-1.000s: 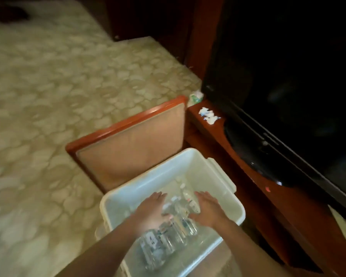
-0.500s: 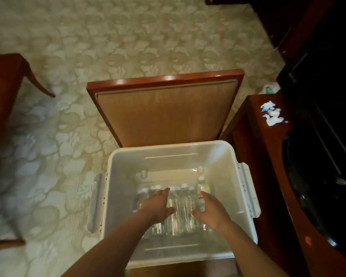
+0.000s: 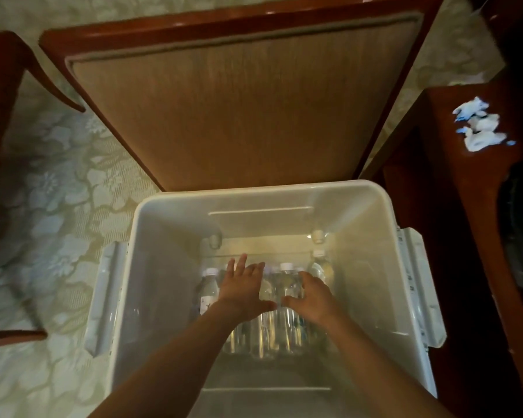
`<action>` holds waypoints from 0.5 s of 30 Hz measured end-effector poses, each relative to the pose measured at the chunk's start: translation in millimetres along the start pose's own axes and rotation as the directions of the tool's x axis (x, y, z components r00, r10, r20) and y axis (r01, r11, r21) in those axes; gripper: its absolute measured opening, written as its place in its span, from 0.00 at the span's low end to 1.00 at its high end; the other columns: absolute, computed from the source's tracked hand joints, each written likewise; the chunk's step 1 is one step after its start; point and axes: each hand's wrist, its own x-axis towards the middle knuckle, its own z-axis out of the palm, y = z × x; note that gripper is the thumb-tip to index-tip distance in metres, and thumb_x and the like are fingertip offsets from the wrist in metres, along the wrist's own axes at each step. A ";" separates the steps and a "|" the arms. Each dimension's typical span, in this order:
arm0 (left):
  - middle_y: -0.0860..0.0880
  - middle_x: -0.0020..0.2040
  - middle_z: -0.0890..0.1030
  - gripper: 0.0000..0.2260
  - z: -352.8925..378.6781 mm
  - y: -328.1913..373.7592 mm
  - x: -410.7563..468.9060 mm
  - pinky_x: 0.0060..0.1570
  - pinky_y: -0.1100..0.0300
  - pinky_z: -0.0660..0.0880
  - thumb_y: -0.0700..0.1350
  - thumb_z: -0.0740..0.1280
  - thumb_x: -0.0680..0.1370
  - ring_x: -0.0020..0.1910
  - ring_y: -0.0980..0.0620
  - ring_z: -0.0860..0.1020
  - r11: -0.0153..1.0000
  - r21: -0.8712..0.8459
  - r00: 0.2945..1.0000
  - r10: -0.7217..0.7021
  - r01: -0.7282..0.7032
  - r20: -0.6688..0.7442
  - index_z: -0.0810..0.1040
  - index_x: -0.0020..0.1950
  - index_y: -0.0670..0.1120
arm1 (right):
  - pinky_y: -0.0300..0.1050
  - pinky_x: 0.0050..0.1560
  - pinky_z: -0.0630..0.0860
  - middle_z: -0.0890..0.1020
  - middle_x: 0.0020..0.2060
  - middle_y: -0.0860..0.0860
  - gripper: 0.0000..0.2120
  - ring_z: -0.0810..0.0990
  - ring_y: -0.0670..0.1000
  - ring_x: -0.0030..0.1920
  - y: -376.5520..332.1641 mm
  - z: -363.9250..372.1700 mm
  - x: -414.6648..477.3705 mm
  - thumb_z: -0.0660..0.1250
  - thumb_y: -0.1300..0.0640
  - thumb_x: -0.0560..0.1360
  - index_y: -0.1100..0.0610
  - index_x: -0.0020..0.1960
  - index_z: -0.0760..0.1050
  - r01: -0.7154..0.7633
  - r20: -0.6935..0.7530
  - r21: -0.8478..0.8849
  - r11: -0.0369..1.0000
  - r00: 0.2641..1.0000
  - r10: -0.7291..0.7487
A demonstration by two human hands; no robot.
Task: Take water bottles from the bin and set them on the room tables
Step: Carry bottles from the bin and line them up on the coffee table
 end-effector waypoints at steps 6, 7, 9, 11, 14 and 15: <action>0.45 0.81 0.50 0.47 11.1 0.4 5.5 0.74 0.42 0.31 0.68 0.61 0.75 0.78 0.43 0.35 0.998 0.067 0.999 -0.008 0.006 0.033 0.39 0.80 0.45 | 0.50 0.59 0.77 0.79 0.62 0.51 0.29 0.79 0.53 0.59 8.0 11.2 17.1 0.76 0.50 0.70 0.53 0.68 0.72 -0.040 -0.010 0.139 0.989 0.999 0.041; 0.44 0.81 0.50 0.47 12.5 0.2 5.8 0.73 0.42 0.30 0.68 0.61 0.76 0.78 0.42 0.35 0.997 0.074 0.999 -0.001 -0.002 0.035 0.39 0.80 0.44 | 0.50 0.60 0.77 0.78 0.62 0.52 0.30 0.79 0.54 0.60 9.1 12.2 18.5 0.76 0.50 0.70 0.53 0.69 0.71 -0.047 -0.010 0.152 0.987 0.999 0.049; 0.43 0.81 0.50 0.47 14.5 0.0 6.0 0.72 0.40 0.29 0.68 0.60 0.76 0.78 0.42 0.35 0.996 0.088 0.999 0.018 -0.022 0.038 0.38 0.80 0.43 | 0.52 0.61 0.77 0.78 0.63 0.53 0.33 0.78 0.54 0.60 11.3 14.3 22.0 0.77 0.48 0.69 0.53 0.70 0.71 -0.046 -0.011 0.156 0.987 0.999 0.049; 0.43 0.81 0.49 0.48 15.6 0.7 6.6 0.70 0.40 0.27 0.68 0.60 0.76 0.78 0.42 0.36 0.995 0.095 0.999 0.032 -0.035 0.035 0.37 0.79 0.42 | 0.51 0.60 0.77 0.78 0.62 0.52 0.33 0.79 0.54 0.59 12.9 15.8 23.4 0.78 0.47 0.68 0.53 0.69 0.71 -0.040 -0.013 0.160 0.986 0.999 0.043; 0.42 0.81 0.49 0.48 17.8 1.5 8.1 0.68 0.40 0.26 0.68 0.60 0.76 0.78 0.41 0.35 0.995 0.092 0.999 0.040 -0.043 0.029 0.36 0.79 0.41 | 0.50 0.60 0.77 0.78 0.61 0.51 0.34 0.79 0.54 0.59 13.5 16.7 25.2 0.79 0.45 0.66 0.51 0.68 0.72 -0.024 -0.007 0.155 0.988 1.000 0.025; 0.41 0.81 0.48 0.48 19.0 1.7 8.6 0.67 0.40 0.25 0.68 0.60 0.76 0.78 0.40 0.35 0.995 0.090 0.999 0.044 -0.046 0.031 0.36 0.79 0.41 | 0.51 0.60 0.77 0.79 0.61 0.51 0.33 0.79 0.54 0.59 13.8 16.9 26.2 0.79 0.45 0.66 0.51 0.67 0.73 -0.022 -0.003 0.160 0.987 1.000 0.022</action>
